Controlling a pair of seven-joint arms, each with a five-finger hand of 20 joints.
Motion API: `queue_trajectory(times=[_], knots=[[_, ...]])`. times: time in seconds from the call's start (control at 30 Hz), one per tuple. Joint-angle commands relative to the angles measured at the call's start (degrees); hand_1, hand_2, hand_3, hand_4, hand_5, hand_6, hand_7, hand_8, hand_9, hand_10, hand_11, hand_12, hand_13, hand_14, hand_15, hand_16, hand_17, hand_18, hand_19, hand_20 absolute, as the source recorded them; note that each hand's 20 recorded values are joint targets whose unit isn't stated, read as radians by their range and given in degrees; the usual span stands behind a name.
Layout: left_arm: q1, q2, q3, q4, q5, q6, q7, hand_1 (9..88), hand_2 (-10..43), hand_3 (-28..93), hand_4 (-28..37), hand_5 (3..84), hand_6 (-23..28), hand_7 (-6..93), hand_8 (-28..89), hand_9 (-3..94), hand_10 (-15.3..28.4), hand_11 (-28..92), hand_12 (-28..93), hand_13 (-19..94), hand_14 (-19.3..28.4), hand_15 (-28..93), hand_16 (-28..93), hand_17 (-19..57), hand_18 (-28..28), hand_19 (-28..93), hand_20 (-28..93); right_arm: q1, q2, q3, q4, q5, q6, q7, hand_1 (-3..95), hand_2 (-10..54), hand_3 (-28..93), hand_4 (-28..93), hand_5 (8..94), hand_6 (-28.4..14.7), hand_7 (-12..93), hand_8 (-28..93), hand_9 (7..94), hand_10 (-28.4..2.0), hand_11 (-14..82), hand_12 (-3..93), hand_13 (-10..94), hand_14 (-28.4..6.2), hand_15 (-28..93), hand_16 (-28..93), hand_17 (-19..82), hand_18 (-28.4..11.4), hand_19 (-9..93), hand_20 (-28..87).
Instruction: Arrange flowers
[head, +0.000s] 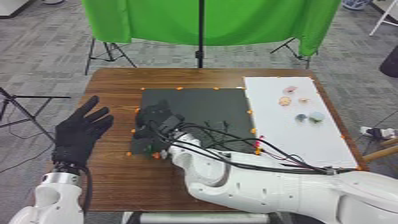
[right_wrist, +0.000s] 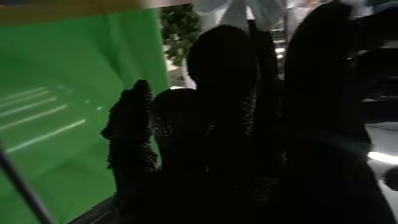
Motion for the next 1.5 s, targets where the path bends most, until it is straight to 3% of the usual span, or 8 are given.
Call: queue_trajectory(times=[0.03,0.2,0.57,0.67,0.77,0.8,1.13,1.5], knots=[[-0.6,-1.18,-0.13,0.39,0.85,-1.42,-2.20,22.3,5.9,84,-28.3,37.1,7.9,11.7,-11,34.5,20.8,32,6,24,28.4,65,-16,-7.9,28.4,69,-20,-0.2,-0.1,-0.5,-0.1,0.0,2.1,-1.2,68.6,-1.2,37,-28,82.3,4.2,11,0,89.6,-8.1,38.1,22.8,70,-7.6,78,26,23,-23.4,81,55],[-2.2,-1.46,0.18,1.22,1.54,-2.75,-3.77,22.2,5.6,84,-28.3,37.7,8.0,11.6,-11,34.9,21.1,34,6,25,28.4,66,-17,-7.8,28.4,70,-19,2.1,-0.5,-4.3,1.9,-0.5,9.9,3.2,77.8,-6.1,28,-26,89.0,3.5,12,4,93.6,-6.7,35.8,21.9,73,-4.6,75,27,25,-19.7,81,55],[-0.6,-1.33,-0.06,0.46,1.10,-1.75,-2.17,22.8,5.4,84,-28.3,38.1,8.5,12.0,-11,34.4,21.3,33,6,24,28.4,65,-17,-8.1,28.4,69,-19,3.0,-0.7,-5.3,1.6,-2.0,9.8,4.6,80.0,-9.3,5,-17,79.1,0.5,13,7,86.7,-7.0,43.8,23.2,69,-4.6,77,28,24,-16.5,82,58],[0.2,-1.14,0.02,0.20,0.57,-1.24,-0.55,22.9,5.5,84,-28.3,38.0,8.6,11.8,-10,34.3,21.2,32,6,23,28.4,64,-16,-8.2,28.4,69,-18,3.8,-0.8,-5.5,1.5,-0.9,10.4,4.1,78.2,-8.8,7,-17,77.4,0.4,13,6,86.1,-7.5,44.9,22.9,69,-4.9,78,28,24,-17.3,82,57],[5.1,-0.06,0.04,-1.54,-1.94,1.79,7.56,23.0,5.6,84,-28.3,37.7,8.7,11.1,-10,34.0,21.2,31,7,22,28.4,62,-15,-8.4,28.4,68,-16,6.3,-0.8,-6.5,0.6,1.2,10.9,1.4,73.0,-8.3,15,-19,71.5,0.6,13,1,85.5,-7.8,46.4,21.9,70,-5.9,78,26,25,-19.9,84,55],[5.5,-1.00,-0.49,-1.55,-1.24,1.40,5.85,22.8,5.7,83,-28.3,37.7,8.7,11.1,-10,34.0,21.2,31,7,22,28.4,62,-15,-8.4,28.4,68,-16,3.3,0.3,-3.1,-1.2,0.9,8.6,2.1,70.3,-7.2,18,-18,70.3,0.2,14,0,85.3,-8.2,46.3,21.6,70,-6.3,79,26,25,-20.9,85,55],[10.9,-1.55,-0.94,-2.24,-3.73,2.50,11.63,17.0,8.5,80,-28.3,37.4,7.5,9.3,-10,34.4,19.8,25,10,21,28.3,58,-12,-8.8,28.4,64,-8,-12.8,16.9,25.8,-18.1,9.9,-1.1,4.3,36.6,-8.5,66,-27,57.1,-0.3,15,-13,69.3,-13.3,37.0,15.8,57,-11.0,75,17,19,-24.5,77,49],[12.9,0.16,0.06,-2.53,-4.78,2.95,14.69,13.7,9.0,78,-28.3,36.4,6.6,7.7,-9,33.9,19.2,22,10,21,28.0,56,-11,-9.2,28.4,61,-2,-26.2,38.2,41.6,-22.0,9.9,2.8,14.0,31.8,-9.5,73,-28,54.9,0.0,15,-13,65.1,-14.2,34.0,15.5,53,-12.2,75,15,17,-24.6,75,48]])
